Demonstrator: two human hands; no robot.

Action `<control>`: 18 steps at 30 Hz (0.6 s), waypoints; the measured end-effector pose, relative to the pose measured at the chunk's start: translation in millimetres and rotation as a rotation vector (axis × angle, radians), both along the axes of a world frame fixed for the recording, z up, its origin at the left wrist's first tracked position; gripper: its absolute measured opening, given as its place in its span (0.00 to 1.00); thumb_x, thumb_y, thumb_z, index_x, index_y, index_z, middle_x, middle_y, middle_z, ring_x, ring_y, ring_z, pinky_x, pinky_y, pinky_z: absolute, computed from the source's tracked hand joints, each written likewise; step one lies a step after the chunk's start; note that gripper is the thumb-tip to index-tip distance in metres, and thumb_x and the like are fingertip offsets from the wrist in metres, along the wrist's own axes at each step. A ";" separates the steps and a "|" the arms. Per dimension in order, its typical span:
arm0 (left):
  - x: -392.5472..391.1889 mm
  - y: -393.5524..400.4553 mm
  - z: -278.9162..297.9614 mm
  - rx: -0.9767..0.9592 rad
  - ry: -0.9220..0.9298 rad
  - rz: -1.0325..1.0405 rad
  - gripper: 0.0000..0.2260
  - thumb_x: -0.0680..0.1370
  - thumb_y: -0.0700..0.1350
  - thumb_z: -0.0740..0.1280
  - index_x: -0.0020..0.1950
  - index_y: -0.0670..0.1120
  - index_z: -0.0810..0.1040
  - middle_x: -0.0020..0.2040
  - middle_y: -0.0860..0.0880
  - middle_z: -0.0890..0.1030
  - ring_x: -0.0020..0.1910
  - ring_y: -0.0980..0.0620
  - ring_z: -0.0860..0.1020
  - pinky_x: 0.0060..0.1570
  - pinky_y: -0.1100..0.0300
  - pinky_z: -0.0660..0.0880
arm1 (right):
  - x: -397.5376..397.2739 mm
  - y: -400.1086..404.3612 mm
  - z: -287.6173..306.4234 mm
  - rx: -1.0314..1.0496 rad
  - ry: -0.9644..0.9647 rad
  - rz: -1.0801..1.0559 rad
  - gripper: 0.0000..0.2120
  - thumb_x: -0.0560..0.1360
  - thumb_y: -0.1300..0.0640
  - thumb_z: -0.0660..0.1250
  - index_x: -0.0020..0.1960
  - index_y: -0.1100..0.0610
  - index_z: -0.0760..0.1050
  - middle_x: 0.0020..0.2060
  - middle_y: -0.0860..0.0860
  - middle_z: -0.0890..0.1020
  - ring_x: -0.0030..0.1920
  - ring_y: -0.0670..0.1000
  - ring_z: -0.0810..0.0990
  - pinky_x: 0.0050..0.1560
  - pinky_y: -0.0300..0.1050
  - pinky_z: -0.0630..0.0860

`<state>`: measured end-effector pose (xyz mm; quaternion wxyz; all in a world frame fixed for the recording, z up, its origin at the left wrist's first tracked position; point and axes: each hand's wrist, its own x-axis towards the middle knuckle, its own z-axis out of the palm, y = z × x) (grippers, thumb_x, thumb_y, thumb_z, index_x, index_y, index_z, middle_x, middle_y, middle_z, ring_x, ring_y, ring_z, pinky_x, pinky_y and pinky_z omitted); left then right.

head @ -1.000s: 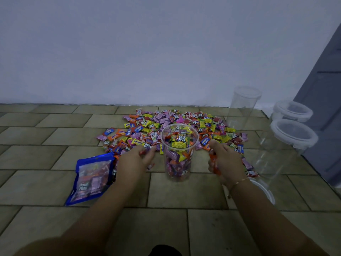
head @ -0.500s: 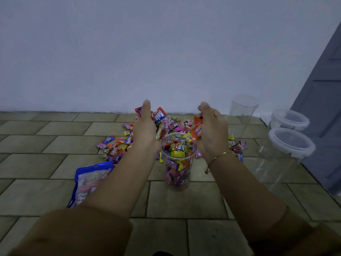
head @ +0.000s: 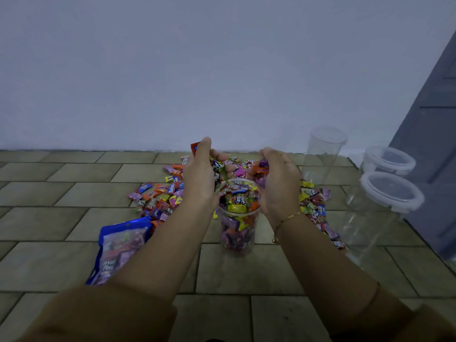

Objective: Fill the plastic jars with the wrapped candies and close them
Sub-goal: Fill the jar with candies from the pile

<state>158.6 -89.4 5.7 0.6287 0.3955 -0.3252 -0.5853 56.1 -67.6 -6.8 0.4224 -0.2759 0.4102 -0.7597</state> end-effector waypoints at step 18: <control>1.0 4.6 -3.3 -0.110 -0.097 -0.118 0.25 0.80 0.60 0.51 0.52 0.45 0.80 0.33 0.51 0.81 0.28 0.53 0.78 0.38 0.58 0.75 | 6.5 7.2 3.3 -0.054 0.142 -0.035 0.16 0.80 0.55 0.58 0.38 0.60 0.76 0.32 0.55 0.79 0.33 0.49 0.79 0.35 0.40 0.76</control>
